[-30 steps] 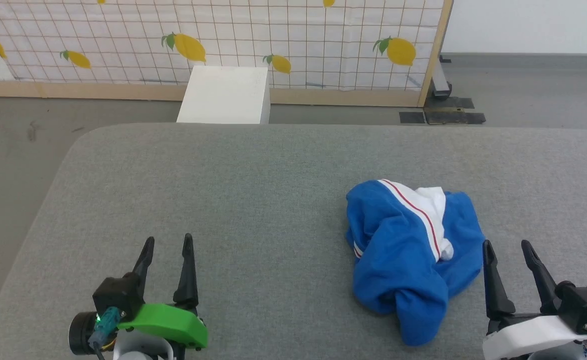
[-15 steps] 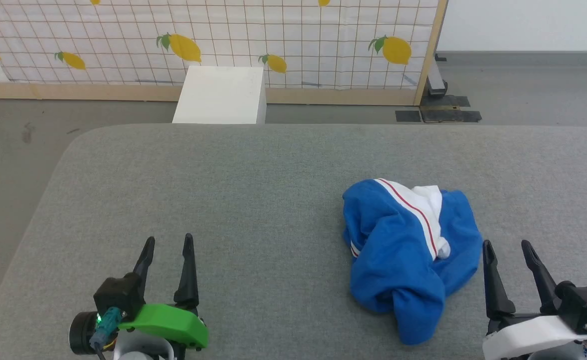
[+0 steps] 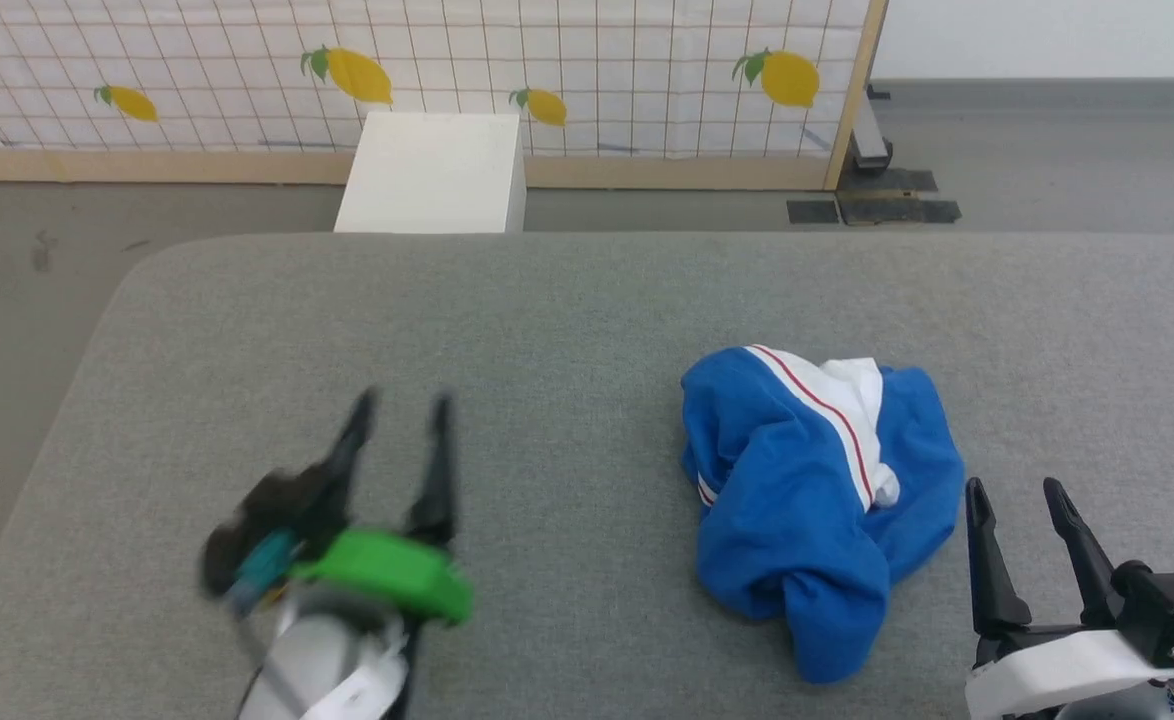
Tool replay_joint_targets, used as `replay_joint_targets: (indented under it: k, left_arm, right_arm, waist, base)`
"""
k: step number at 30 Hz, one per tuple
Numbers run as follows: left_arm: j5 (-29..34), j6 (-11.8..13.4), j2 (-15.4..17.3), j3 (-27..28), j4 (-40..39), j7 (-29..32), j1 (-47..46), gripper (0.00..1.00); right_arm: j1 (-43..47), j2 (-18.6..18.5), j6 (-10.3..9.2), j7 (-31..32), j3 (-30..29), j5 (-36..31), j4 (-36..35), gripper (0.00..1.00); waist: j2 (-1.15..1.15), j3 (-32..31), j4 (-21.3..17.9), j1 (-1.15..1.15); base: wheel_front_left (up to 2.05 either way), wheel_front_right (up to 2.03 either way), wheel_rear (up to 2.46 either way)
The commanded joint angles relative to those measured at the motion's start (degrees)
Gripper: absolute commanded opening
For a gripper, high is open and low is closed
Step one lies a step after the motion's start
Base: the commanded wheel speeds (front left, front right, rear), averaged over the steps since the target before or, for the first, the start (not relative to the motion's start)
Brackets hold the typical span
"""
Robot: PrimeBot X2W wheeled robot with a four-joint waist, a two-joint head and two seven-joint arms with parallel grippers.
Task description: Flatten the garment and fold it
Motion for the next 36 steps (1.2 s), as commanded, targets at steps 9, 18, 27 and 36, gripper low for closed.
replay_joint_targets:
  k: [9, 18, 27, 36]
  left_arm:
    - [-9.4, 0.8, -0.5, -23.0, 7.5, 9.0, -21.7, 1.0]
    - [-18.3, 3.4, -0.5, -38.0, 15.5, 23.9, -35.3, 1.0]
    - [-21.7, 6.8, -0.5, -48.5, 24.5, 41.5, -41.8, 1.0]
    - [-20.3, 5.6, -0.1, -52.4, 25.6, 48.4, -43.5, 0.0]
  right_arm:
    - [-2.5, 0.0, -0.09, -0.7, 0.5, 1.3, 0.4, 1.0]
    - [-5.2, 0.0, -0.09, -1.9, 2.3, 2.8, 2.4, 1.0]
    - [-6.5, 0.0, -0.09, -3.1, 2.9, 3.9, 4.6, 1.0]
    - [-6.6, 0.0, -0.09, -3.3, 3.4, 4.3, 5.1, 1.0]
  waist:
    - [0.29, 5.2, -4.9, 0.0]
    - [0.29, 9.7, -11.1, 0.0]
    - [0.29, 12.3, -16.3, 0.0]
    - [0.29, 11.8, -16.2, 0.0]
  base:
    - [0.0, 0.0, 0.0]
    - [0.0, 0.0, 0.0]
    - [0.0, 0.0, 0.0]
    - [0.0, 0.0, 0.0]
